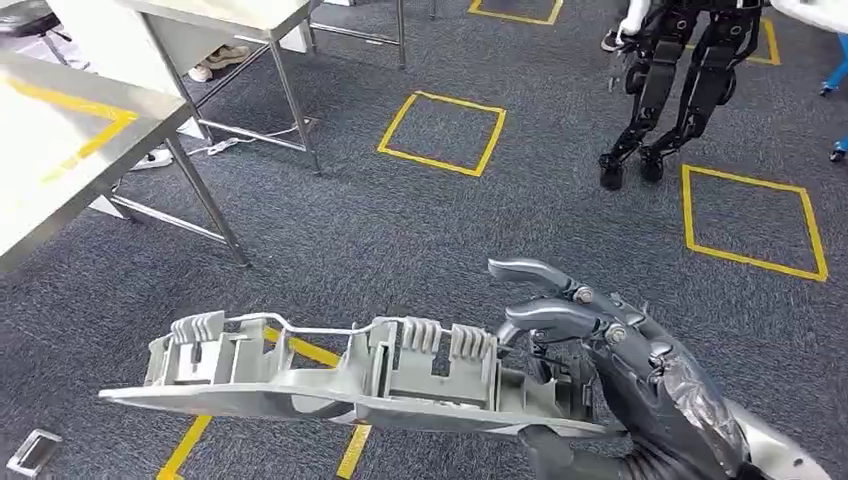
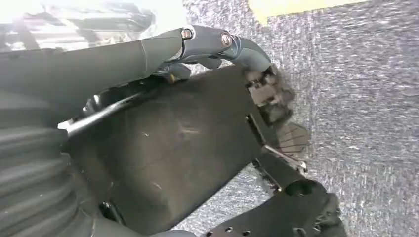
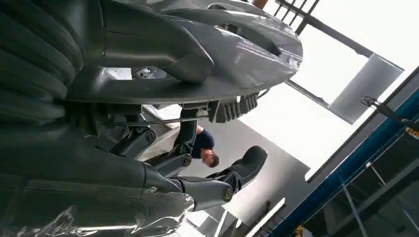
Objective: Take the parts from the cabinet and place them on the table.
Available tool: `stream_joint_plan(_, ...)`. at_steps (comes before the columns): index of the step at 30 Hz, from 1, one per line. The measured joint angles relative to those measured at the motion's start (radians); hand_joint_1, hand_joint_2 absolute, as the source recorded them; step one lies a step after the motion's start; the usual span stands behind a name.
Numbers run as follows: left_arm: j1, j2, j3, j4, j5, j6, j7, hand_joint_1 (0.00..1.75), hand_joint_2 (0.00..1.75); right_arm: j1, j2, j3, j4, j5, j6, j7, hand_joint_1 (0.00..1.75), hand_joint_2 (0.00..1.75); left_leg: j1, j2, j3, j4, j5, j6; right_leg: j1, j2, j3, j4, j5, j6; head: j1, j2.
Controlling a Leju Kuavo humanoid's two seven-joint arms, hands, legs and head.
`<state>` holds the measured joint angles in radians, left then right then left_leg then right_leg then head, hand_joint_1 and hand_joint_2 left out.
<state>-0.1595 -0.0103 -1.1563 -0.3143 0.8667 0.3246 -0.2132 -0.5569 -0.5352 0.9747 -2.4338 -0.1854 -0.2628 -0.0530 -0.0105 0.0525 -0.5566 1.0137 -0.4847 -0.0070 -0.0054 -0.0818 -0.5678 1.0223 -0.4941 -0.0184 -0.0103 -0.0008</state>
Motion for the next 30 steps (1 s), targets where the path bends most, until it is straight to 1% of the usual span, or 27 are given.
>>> stream_joint_plan(2,0.004,0.001,0.000,0.000,-0.001,0.000,0.000,0.00,1.75,0.000,0.000,0.000,0.000,0.000,0.001,0.000,1.75,1.75,-0.004,-0.017,-0.007,0.002,-0.001,0.010,-0.002,-0.019,0.001,-0.004,0.002,0.009,0.003,0.000)
stream_joint_plan(3,0.004,0.001,0.000,0.000,-0.001,0.000,-0.001,0.00,1.75,-0.001,0.000,0.000,0.000,0.000,0.001,0.000,1.75,1.75,-0.003,-0.027,-0.006,-0.005,0.003,0.017,-0.003,-0.029,0.004,-0.005,0.001,0.016,0.002,0.000)
stream_joint_plan(4,0.003,0.000,0.000,0.000,-0.002,0.000,-0.002,0.00,1.75,-0.002,0.000,-0.003,0.000,0.000,0.001,0.000,1.75,1.75,0.007,-0.036,0.005,-0.017,0.008,0.024,-0.008,-0.019,0.006,-0.001,-0.012,0.023,0.003,0.000)
stream_joint_plan(5,0.002,0.000,0.000,0.000,-0.001,0.000,-0.002,0.00,1.75,-0.002,-0.001,-0.003,0.000,0.000,0.001,0.000,1.75,1.75,0.006,-0.044,0.006,-0.017,0.009,0.027,-0.009,0.022,-0.005,0.032,-0.032,0.025,0.007,0.000)
stream_joint_plan(6,0.001,0.000,0.000,0.000,0.000,0.001,-0.002,0.00,1.75,-0.003,-0.002,-0.003,0.000,0.000,0.001,-0.001,1.75,1.75,0.007,-0.050,0.006,-0.017,0.009,0.031,-0.009,0.056,-0.042,0.105,-0.069,0.025,0.014,0.000)
stream_joint_plan(7,0.001,0.000,0.000,0.000,-0.001,0.000,-0.002,0.00,1.75,-0.001,-0.002,-0.003,0.000,0.000,0.001,-0.001,1.75,1.75,0.006,-0.059,0.006,-0.017,0.008,0.033,-0.010,0.071,-0.085,0.186,-0.102,0.027,0.021,0.000)
stream_joint_plan(8,0.001,0.000,0.000,0.000,-0.001,0.000,-0.002,0.00,1.75,0.001,-0.002,-0.003,0.000,0.000,0.002,-0.001,1.75,1.75,0.005,-0.068,0.006,-0.016,0.007,0.035,-0.009,0.076,-0.133,0.273,-0.132,0.028,0.021,0.000)
stream_joint_plan(9,0.001,0.000,0.000,0.000,-0.001,0.000,-0.002,0.00,1.75,0.001,-0.002,-0.002,0.000,-0.001,0.002,-0.001,1.75,1.75,0.004,-0.078,0.006,-0.016,0.007,0.035,-0.009,0.076,-0.160,0.316,-0.134,0.029,0.023,0.000)
stream_joint_plan(10,0.001,0.000,0.000,0.000,0.000,0.000,-0.002,0.00,1.75,0.001,-0.003,-0.002,0.000,-0.001,0.003,-0.001,1.75,1.75,0.003,-0.089,0.009,-0.015,0.006,0.035,-0.009,0.077,-0.164,0.311,-0.111,0.028,0.023,0.000)
stream_joint_plan(11,0.000,-0.001,0.000,0.000,0.000,0.000,-0.003,0.00,1.75,0.001,-0.003,-0.002,0.000,-0.001,0.003,-0.001,1.75,1.75,0.003,-0.100,0.011,-0.014,0.004,0.034,-0.009,0.077,-0.148,0.262,-0.068,0.026,0.023,0.000)
stream_joint_plan(12,-0.001,-0.001,0.000,0.000,0.001,0.000,-0.003,0.00,1.75,0.000,-0.003,-0.002,0.000,-0.002,0.003,-0.002,1.75,1.75,0.004,-0.112,0.015,-0.011,0.001,0.032,-0.010,0.083,-0.112,0.175,-0.011,0.023,0.024,0.000)
stream_joint_plan(13,-0.002,-0.001,0.000,0.000,0.001,0.000,-0.003,0.00,1.75,0.000,-0.003,-0.002,0.000,-0.002,0.003,-0.002,1.75,1.75,0.004,-0.124,0.018,-0.007,-0.004,0.029,-0.011,0.095,-0.068,0.074,0.042,0.021,0.024,0.000)
stream_joint_plan(14,-0.001,-0.001,0.000,0.000,0.001,0.000,-0.003,0.00,1.75,0.001,-0.003,-0.002,0.001,-0.002,0.003,-0.002,1.75,1.75,0.007,-0.131,0.017,-0.005,-0.008,0.025,-0.014,0.132,-0.043,0.028,0.036,0.019,0.025,0.000)
stream_joint_plan(15,-0.006,-0.001,0.000,0.000,0.001,0.002,-0.003,0.00,1.75,0.000,-0.003,-0.002,0.000,-0.003,0.003,-0.003,1.75,1.75,0.001,-0.140,0.005,0.006,-0.009,0.019,-0.018,0.153,-0.039,0.004,0.034,0.021,0.024,0.000)
stream_joint_plan(17,-0.006,0.000,-0.001,0.000,0.002,0.002,-0.003,0.00,1.75,-0.001,-0.003,-0.003,0.000,-0.005,0.003,-0.006,1.75,1.75,0.009,-0.153,-0.002,0.001,-0.006,0.008,-0.011,0.138,-0.044,0.009,0.032,0.017,0.022,0.000)
stream_joint_plan(19,-0.007,0.001,-0.002,0.000,0.001,0.002,-0.004,0.00,1.75,-0.001,-0.003,-0.003,0.000,-0.006,0.004,-0.006,1.75,1.75,0.008,-0.171,0.000,-0.005,-0.005,-0.002,-0.016,0.119,-0.037,0.001,0.032,0.007,0.023,0.000)
stream_joint_plan(20,-0.006,0.000,-0.002,-0.001,0.002,0.002,-0.003,0.00,1.75,-0.003,-0.003,-0.003,0.000,-0.008,0.004,-0.006,1.75,1.75,0.006,-0.127,-0.009,0.017,-0.023,-0.007,-0.019,0.106,-0.028,-0.006,0.034,0.001,0.019,0.000)
stream_joint_plan(21,-0.005,0.000,-0.002,-0.001,0.002,0.002,-0.002,0.00,1.75,-0.003,-0.003,-0.003,0.000,-0.008,0.003,-0.007,1.75,1.75,0.008,-0.094,-0.032,0.073,-0.057,-0.013,-0.018,0.097,-0.024,-0.008,0.031,-0.004,0.008,0.000)
stream_joint_plan(22,-0.008,0.001,-0.002,-0.001,0.001,0.004,-0.003,0.00,1.75,-0.003,-0.003,-0.005,0.000,-0.010,0.003,-0.008,1.75,1.75,0.011,-0.075,-0.070,0.155,-0.096,-0.018,-0.017,0.084,-0.022,-0.007,0.028,-0.007,0.005,0.000)
stream_joint_plan(23,-0.012,0.001,-0.002,-0.001,0.001,0.004,-0.002,0.00,1.75,-0.002,-0.003,-0.005,0.000,-0.011,0.004,-0.008,1.75,1.75,0.012,-0.067,-0.106,0.229,-0.123,-0.021,-0.016,0.072,-0.021,-0.007,0.026,-0.009,0.003,0.000)
stream_joint_plan(24,-0.015,0.001,-0.002,-0.001,0.001,0.004,-0.003,0.00,1.75,-0.001,-0.003,-0.005,0.001,-0.011,0.004,-0.008,1.75,1.75,0.014,-0.064,-0.137,0.290,-0.139,-0.025,-0.015,0.058,-0.020,-0.007,0.024,-0.008,0.003,0.000)
stream_joint_plan(25,-0.016,0.001,-0.002,-0.001,0.001,0.004,-0.003,0.00,1.75,-0.001,-0.003,-0.004,0.001,-0.011,0.004,-0.008,1.75,1.75,0.015,-0.063,-0.142,0.300,-0.131,-0.027,-0.015,0.047,-0.019,-0.006,0.021,-0.007,0.002,0.000)
stream_joint_plan(26,-0.015,0.001,-0.002,-0.001,0.001,0.003,-0.002,0.00,1.75,-0.001,-0.003,-0.005,0.001,-0.011,0.004,-0.008,1.75,1.75,0.016,-0.062,-0.129,0.266,-0.100,-0.027,-0.015,0.037,-0.017,-0.004,0.019,-0.006,0.001,0.000)
stream_joint_plan(27,-0.013,0.001,-0.002,-0.001,0.002,0.003,0.000,0.00,1.75,-0.001,-0.003,-0.005,0.001,-0.012,0.004,-0.008,1.75,1.75,0.017,-0.058,-0.093,0.193,-0.051,-0.026,-0.015,0.029,-0.012,-0.003,0.015,-0.004,0.000,0.000)
stream_joint_plan(28,-0.009,0.002,-0.003,-0.001,0.002,0.003,0.002,0.00,1.75,-0.001,-0.003,-0.005,0.001,-0.014,0.004,-0.008,1.75,1.75,0.017,-0.046,-0.047,0.096,0.000,-0.023,-0.015,0.021,-0.006,-0.002,0.010,0.000,-0.001,0.000)
stream_joint_plan(29,-0.005,0.003,-0.003,-0.001,0.002,0.003,0.006,0.00,1.75,-0.001,-0.003,-0.005,0.001,-0.014,0.005,-0.008,1.75,1.75,0.016,-0.022,-0.019,0.030,0.015,-0.019,-0.015,0.015,0.000,-0.002,0.007,0.004,-0.002,0.000)
stream_joint_plan(30,-0.003,0.003,-0.003,-0.002,0.003,0.003,0.009,0.00,1.75,-0.002,-0.003,-0.005,0.001,-0.015,0.006,-0.008,1.75,1.75,0.002,0.007,-0.013,0.018,0.006,-0.012,-0.005,0.009,-0.001,0.001,0.005,0.010,-0.003,0.000)
